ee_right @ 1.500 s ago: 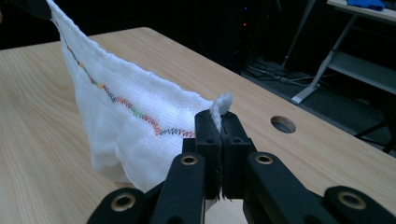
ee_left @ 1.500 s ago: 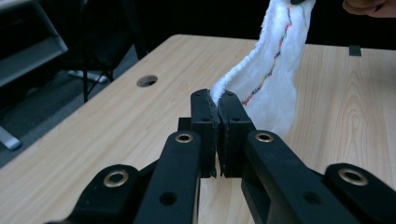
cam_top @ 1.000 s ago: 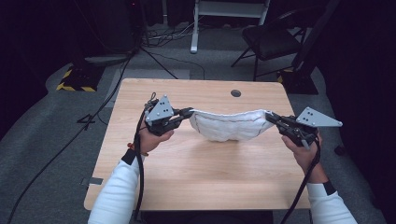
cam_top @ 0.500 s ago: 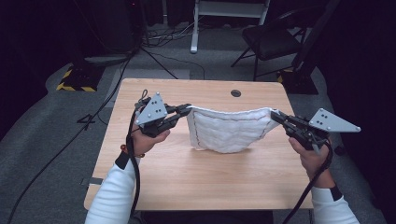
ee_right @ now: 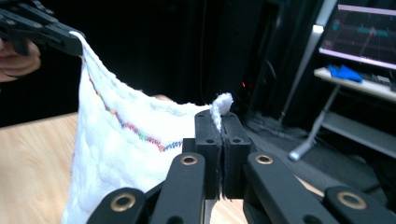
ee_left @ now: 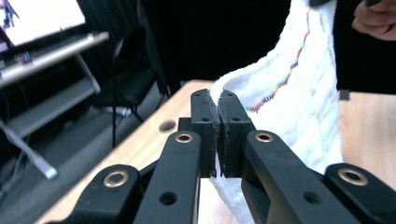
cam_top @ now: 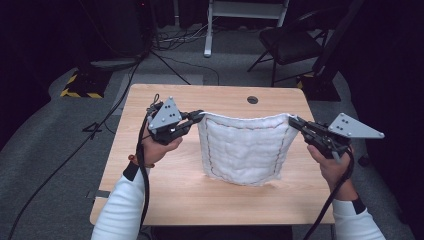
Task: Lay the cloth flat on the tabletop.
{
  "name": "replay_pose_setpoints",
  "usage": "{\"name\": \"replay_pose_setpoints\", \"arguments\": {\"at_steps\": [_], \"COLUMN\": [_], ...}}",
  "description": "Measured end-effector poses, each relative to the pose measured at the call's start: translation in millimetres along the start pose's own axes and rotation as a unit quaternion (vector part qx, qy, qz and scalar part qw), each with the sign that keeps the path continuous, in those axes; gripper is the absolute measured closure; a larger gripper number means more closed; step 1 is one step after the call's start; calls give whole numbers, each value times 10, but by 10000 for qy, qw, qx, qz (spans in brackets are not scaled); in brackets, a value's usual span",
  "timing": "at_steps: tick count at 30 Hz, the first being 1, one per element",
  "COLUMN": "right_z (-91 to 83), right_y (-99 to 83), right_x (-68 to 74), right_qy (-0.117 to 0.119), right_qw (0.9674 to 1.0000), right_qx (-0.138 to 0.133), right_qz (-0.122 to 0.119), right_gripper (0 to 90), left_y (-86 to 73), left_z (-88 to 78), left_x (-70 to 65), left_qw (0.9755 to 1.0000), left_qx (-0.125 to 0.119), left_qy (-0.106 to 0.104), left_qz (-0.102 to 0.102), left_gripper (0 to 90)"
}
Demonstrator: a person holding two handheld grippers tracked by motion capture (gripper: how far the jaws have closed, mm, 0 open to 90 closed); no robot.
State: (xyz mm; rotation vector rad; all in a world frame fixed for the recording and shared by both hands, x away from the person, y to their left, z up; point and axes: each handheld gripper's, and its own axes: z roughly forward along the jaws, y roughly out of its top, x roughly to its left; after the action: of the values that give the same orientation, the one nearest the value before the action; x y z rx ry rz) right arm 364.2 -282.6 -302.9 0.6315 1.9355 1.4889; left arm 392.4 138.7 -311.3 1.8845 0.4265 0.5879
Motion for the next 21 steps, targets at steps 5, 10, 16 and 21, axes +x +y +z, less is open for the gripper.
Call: {"name": "replay_pose_setpoints", "arguments": {"at_steps": [5, 10, 16, 21], "right_z": [331, 700, 1093, 1343], "right_y": [-191, -382, -603, -770], "right_x": [-173, -361, -596, -730], "right_qy": [-67, -202, -452, -635], "right_qw": [9992, 9959, 9882, 9818], "right_qx": [369, 859, 1408, 1709], "right_qz": [170, 217, 398, 535], "right_gripper": [882, 882, 882, 882], "left_y": [-231, -435, -578, -704], "left_z": [319, 671, 1021, 1266], "left_x": [191, 354, 484, 552], "left_qw": [9990, 9965, 9922, 9877], "left_qx": [369, 671, 1010, 1241], "left_qy": [55, 171, 415, 559], "left_qz": [-260, -465, -600, -772], "left_gripper": [865, 864, 863, 857]}}
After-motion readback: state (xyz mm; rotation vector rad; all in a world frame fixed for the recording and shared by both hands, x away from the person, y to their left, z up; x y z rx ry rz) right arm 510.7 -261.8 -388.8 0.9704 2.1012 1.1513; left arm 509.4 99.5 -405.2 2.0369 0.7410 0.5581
